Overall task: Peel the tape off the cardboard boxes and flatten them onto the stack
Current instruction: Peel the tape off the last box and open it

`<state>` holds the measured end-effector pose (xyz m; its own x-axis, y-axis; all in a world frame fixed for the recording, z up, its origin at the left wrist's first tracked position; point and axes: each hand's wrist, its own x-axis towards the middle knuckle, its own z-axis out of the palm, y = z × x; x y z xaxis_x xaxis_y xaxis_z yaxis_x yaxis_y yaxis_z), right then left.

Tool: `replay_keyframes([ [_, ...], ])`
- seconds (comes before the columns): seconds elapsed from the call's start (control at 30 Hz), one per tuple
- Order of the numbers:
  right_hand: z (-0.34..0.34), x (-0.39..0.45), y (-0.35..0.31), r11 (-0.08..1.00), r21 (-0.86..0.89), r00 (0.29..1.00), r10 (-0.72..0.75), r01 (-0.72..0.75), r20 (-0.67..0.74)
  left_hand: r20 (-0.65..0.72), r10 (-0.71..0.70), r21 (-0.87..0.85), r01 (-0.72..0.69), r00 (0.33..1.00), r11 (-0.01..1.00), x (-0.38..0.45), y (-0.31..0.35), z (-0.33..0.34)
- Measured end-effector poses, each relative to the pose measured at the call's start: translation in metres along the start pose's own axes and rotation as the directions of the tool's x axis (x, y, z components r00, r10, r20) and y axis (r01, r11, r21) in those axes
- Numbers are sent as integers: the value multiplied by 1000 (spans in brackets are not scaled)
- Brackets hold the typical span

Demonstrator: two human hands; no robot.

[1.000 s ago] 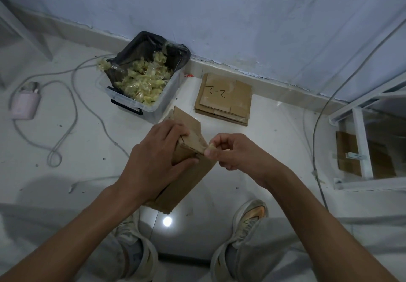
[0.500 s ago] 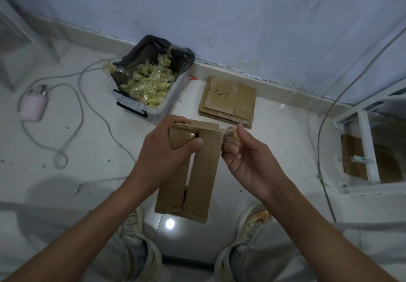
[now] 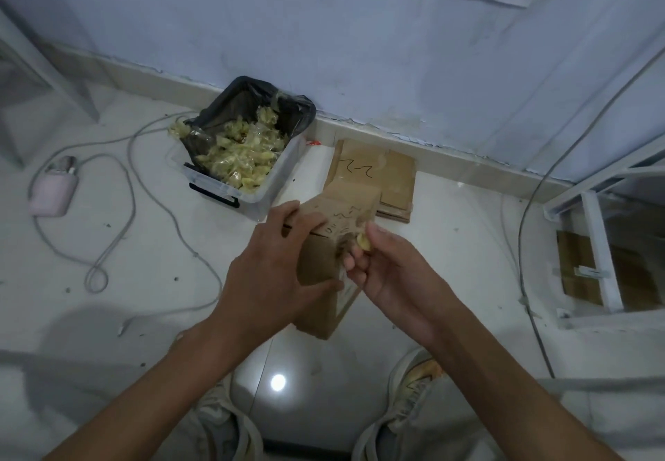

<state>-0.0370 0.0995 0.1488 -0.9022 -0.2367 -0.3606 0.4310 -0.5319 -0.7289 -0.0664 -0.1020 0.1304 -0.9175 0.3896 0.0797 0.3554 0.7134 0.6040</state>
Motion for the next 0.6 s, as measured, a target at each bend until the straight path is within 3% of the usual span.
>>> replay_keyframes([
  [0.17, -8, -3, -21, 891, -453, 999, 8, -22, -32, 116, -18, -181, 38, 993, 983, 4, -11, 0],
  [0.23, -10, -2, -26, 931, -362, 999, 37, -37, -8, 165, -39, -304, 89, 986, 948, 3, -8, -1],
  [0.33, -13, 0, -27, 993, -25, 992, 116, -115, 42, 252, -116, -445, 221, 961, 868, 3, -8, -6],
  [0.43, -13, 0, -25, 990, 53, 991, 126, -128, 51, 290, -146, -481, 276, 946, 832, 1, -7, -9],
  [0.5, -12, -1, -27, 991, 21, 992, 128, -128, 8, 292, -149, -473, 278, 945, 836, 0, -7, -10],
  [0.6, -15, -1, -34, 957, -270, 990, 78, -108, -118, 262, -136, -422, 240, 955, 874, 2, -9, -13],
])
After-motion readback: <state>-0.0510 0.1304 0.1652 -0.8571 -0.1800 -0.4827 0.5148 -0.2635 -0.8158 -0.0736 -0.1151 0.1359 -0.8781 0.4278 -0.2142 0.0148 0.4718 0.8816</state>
